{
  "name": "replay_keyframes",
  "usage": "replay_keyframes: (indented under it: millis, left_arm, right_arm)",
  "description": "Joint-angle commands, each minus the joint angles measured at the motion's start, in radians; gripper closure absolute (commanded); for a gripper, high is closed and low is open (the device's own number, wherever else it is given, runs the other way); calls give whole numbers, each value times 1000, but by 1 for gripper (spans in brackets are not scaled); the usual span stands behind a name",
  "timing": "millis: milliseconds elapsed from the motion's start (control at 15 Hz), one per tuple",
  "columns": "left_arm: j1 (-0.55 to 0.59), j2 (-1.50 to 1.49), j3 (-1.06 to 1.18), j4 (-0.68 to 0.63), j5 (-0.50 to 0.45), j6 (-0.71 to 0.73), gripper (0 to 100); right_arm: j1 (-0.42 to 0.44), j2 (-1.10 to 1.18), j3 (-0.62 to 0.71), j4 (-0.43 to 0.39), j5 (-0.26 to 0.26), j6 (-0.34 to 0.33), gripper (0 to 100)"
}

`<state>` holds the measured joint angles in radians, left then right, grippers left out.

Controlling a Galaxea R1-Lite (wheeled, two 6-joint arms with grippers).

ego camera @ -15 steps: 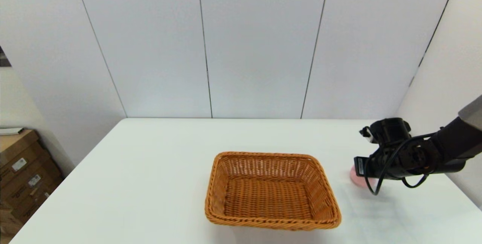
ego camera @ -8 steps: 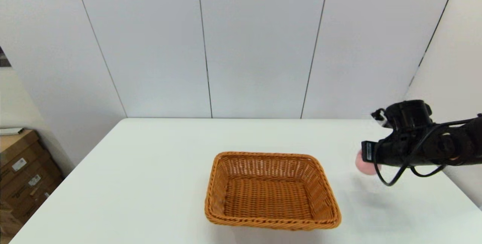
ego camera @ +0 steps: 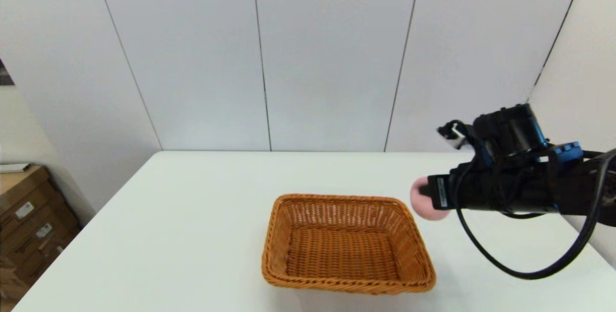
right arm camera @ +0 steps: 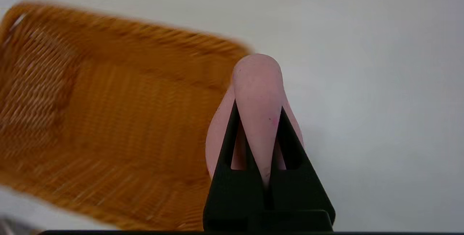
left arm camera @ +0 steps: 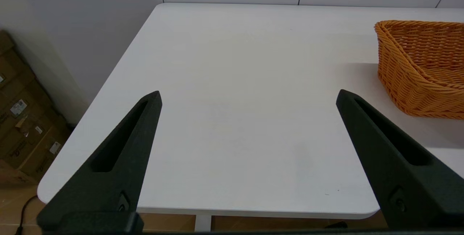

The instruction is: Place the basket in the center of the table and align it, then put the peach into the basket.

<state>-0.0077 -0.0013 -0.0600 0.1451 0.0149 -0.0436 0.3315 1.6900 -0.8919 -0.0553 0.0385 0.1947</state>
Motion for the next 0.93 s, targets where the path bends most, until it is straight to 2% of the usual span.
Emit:
replay_keyframes:
  millis: [67,200,267,600,933]
  left_arm:
    - [0,1,0,1,0,-1,0]
    - [0,1,0,1,0,-1,0]
    - [0,1,0,1,0,-1,0]
    - [0,1,0,-1,0,-4,0]
    - [0,0,0,-1,0,-7,0]
  right_arm:
    - [156,99,-45,11,1,26,100]
    - [187,162,-91,20,1,45,100]
    - [201,175,-104,31,1,45,0]
    - [208,169,-121,51,3,61,0]
    - [185,66,-121,63,-22,61,0]
